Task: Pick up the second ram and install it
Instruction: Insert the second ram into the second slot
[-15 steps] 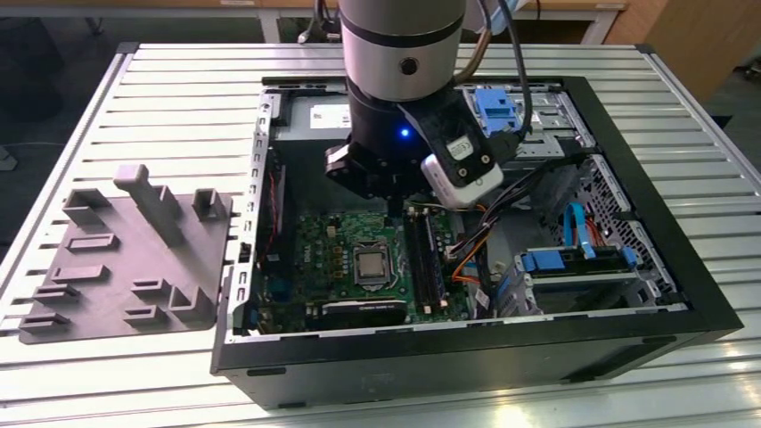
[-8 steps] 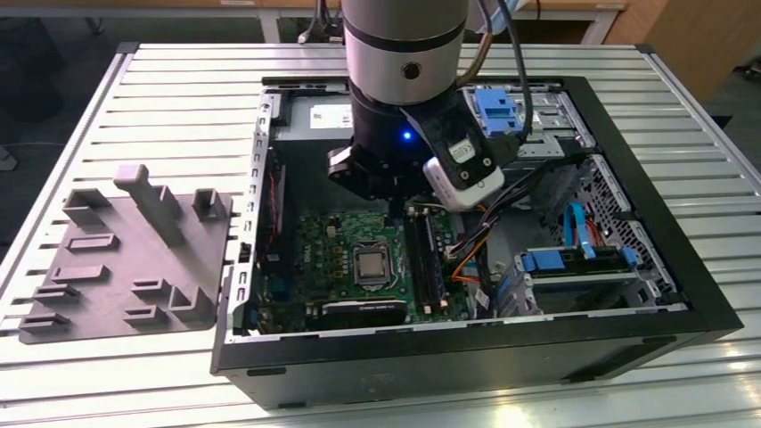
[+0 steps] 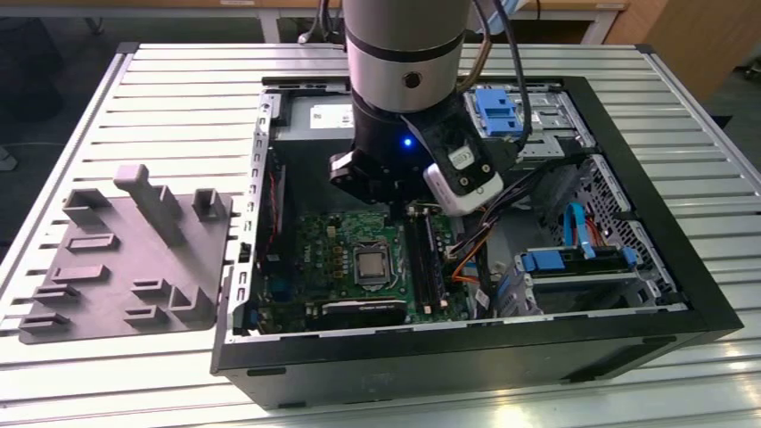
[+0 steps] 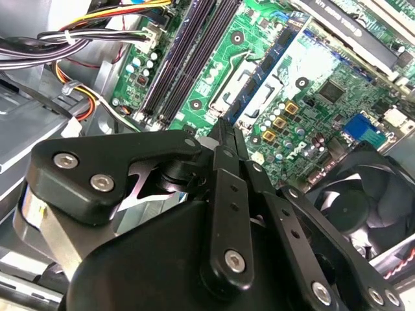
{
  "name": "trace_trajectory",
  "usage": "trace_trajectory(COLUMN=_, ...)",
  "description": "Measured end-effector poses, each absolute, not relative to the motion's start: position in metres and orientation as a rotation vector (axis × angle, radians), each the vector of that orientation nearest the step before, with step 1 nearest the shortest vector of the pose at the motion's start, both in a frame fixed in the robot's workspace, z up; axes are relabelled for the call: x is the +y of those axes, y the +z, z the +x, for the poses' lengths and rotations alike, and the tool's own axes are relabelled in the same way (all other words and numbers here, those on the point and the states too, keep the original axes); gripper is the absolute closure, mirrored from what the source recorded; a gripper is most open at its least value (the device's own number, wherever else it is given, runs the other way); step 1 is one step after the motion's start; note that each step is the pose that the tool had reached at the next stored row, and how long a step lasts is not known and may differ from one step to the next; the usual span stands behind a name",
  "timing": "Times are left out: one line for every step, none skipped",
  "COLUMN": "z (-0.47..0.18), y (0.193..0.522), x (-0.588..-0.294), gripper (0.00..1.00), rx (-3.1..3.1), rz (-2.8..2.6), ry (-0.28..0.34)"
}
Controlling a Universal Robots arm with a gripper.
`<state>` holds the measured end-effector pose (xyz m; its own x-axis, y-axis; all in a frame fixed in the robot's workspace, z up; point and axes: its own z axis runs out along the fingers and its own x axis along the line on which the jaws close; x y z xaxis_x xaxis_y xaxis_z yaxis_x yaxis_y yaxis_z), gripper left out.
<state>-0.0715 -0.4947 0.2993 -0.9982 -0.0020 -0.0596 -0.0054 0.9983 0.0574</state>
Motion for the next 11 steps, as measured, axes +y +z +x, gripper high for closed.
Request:
trace_trajectory(z=-0.071, y=0.298, x=-0.495, gripper=0.88, rx=3.081, rz=-0.006, ry=0.089)
trace_trajectory(z=-0.071, y=0.297, x=-0.495, gripper=0.88, rx=3.081, rz=-0.006, ry=0.089)
trace_trajectory(z=-0.071, y=0.296, x=-0.495, gripper=0.88, rx=3.081, rz=-0.006, ry=0.089)
trace_trajectory(z=-0.071, y=0.295, x=-0.495, gripper=0.88, rx=3.081, rz=-0.006, ry=0.089)
trace_trajectory(z=-0.071, y=0.294, x=-0.495, gripper=0.88, rx=3.081, rz=-0.006, ry=0.089)
trace_trajectory(z=-0.071, y=0.292, x=-0.495, gripper=0.88, rx=3.081, rz=-0.006, ry=0.089)
trace_trajectory(z=-0.071, y=0.291, x=-0.495, gripper=0.88, rx=3.081, rz=-0.006, ry=0.089)
trace_trajectory(z=-0.071, y=0.290, x=-0.495, gripper=0.88, rx=3.081, rz=-0.006, ry=0.089)
trace_trajectory(z=-0.071, y=0.289, x=-0.495, gripper=0.88, rx=3.081, rz=-0.006, ry=0.089)
trace_trajectory(z=-0.071, y=0.288, x=-0.495, gripper=0.88, rx=3.081, rz=-0.006, ry=0.089)
trace_trajectory(z=-0.071, y=0.287, x=-0.495, gripper=0.88, rx=3.081, rz=-0.006, ry=0.089)
